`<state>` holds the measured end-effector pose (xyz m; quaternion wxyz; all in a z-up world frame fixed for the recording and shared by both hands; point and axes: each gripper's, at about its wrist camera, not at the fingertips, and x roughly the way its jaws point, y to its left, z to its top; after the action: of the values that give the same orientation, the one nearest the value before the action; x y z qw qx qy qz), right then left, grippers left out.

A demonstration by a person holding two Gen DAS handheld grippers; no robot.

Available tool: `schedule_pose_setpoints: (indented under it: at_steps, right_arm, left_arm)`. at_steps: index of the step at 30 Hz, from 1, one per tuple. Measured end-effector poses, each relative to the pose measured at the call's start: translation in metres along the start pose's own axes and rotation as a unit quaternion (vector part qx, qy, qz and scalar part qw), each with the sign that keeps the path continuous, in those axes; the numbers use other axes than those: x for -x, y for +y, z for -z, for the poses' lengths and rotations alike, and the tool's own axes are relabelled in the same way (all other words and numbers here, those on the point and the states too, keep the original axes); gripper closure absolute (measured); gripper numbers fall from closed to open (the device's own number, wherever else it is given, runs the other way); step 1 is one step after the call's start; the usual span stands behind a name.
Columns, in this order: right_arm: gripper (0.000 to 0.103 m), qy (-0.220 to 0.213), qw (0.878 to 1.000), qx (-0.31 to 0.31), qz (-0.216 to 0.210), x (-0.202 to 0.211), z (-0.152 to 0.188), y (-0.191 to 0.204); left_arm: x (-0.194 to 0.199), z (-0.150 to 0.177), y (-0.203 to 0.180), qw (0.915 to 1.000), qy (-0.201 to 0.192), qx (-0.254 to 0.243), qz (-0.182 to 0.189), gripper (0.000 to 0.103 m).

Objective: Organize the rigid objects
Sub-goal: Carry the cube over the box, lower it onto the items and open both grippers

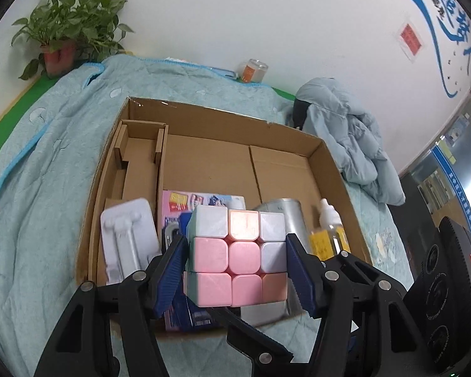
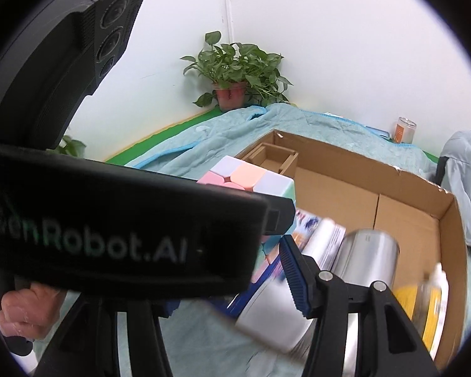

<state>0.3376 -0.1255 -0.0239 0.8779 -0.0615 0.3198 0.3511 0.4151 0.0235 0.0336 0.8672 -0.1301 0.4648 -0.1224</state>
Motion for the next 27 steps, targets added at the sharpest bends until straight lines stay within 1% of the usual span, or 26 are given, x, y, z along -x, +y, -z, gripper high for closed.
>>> schedule_pose_setpoints:
  at_steps: [2,5,7,9,12,15,17,19,20,21,22,23,24,25,26,27]
  right_arm:
    - [0.049,0.011,1.0,-0.007,-0.015,-0.017,-0.008,-0.015]
    - [0.049,0.029,0.999,-0.023,-0.04,-0.033,-0.012,-0.033]
    - [0.049,0.04,0.997,-0.034,-0.056,-0.041,-0.009,-0.043]
    - [0.048,0.052,0.995,-0.047,-0.069,-0.047,-0.005,-0.05]
    - [0.048,0.069,0.992,-0.07,-0.074,-0.052,0.006,-0.057]
    - [0.048,0.077,0.991,-0.082,-0.07,-0.05,0.015,-0.058]
    - [0.048,0.075,0.992,-0.084,-0.059,-0.043,0.02,-0.059]
    - [0.043,0.069,0.993,-0.09,-0.033,-0.03,0.028,-0.06]
    - [0.041,0.065,0.993,-0.092,-0.022,-0.026,0.031,-0.061]
    - [0.037,0.053,0.994,-0.093,-0.011,-0.015,0.037,-0.06]
    - [0.028,0.041,0.995,-0.094,0.006,-0.004,0.042,-0.057]
    - [0.021,0.034,0.995,-0.093,0.031,0.006,0.047,-0.054]
    - [0.018,0.027,0.994,-0.093,0.059,0.011,0.049,-0.052]
    - [0.018,0.021,0.993,-0.093,0.076,0.017,0.052,-0.049]
    - [0.018,0.012,0.991,-0.096,0.089,0.027,0.057,-0.043]
    - [0.018,0.009,0.99,-0.099,0.096,0.035,0.061,-0.039]
  left_arm:
    - [-0.018,-0.015,0.006,0.9999,0.014,0.006,-0.002,0.043]
    - [-0.045,-0.026,0.012,0.9992,0.036,0.014,-0.004,0.043]
    - [-0.054,-0.027,0.01,0.9993,0.037,0.006,-0.003,0.043]
    - [-0.058,-0.023,0.007,0.9992,0.041,0.0,0.001,0.043]
    - [-0.06,-0.017,0.002,0.9988,0.047,-0.004,0.008,0.042]
    - [-0.051,-0.01,-0.001,0.9994,0.033,-0.01,0.002,0.04]
    - [-0.039,-0.004,-0.003,0.9996,0.013,-0.021,-0.013,0.036]
    - [-0.023,0.004,-0.005,0.9986,-0.019,-0.035,-0.035,0.031]
    - [-0.012,0.01,-0.007,0.9965,-0.044,-0.045,-0.055,0.023]
    - [-0.001,0.018,-0.009,0.9927,-0.073,-0.055,-0.079,0.013]
    - [0.007,0.025,-0.011,0.9893,-0.092,-0.062,-0.094,0.008]
    - [0.017,0.036,-0.013,0.9823,-0.125,-0.07,-0.121,0.001]
    - [0.026,0.049,-0.017,0.9737,-0.156,-0.078,-0.147,0.001]
    - [0.031,0.058,-0.019,0.9686,-0.171,-0.084,-0.16,0.001]
    - [0.036,0.073,-0.023,0.9617,-0.187,-0.095,-0.177,0.001]
    - [0.038,0.084,-0.026,0.9582,-0.191,-0.102,-0.187,0.001]
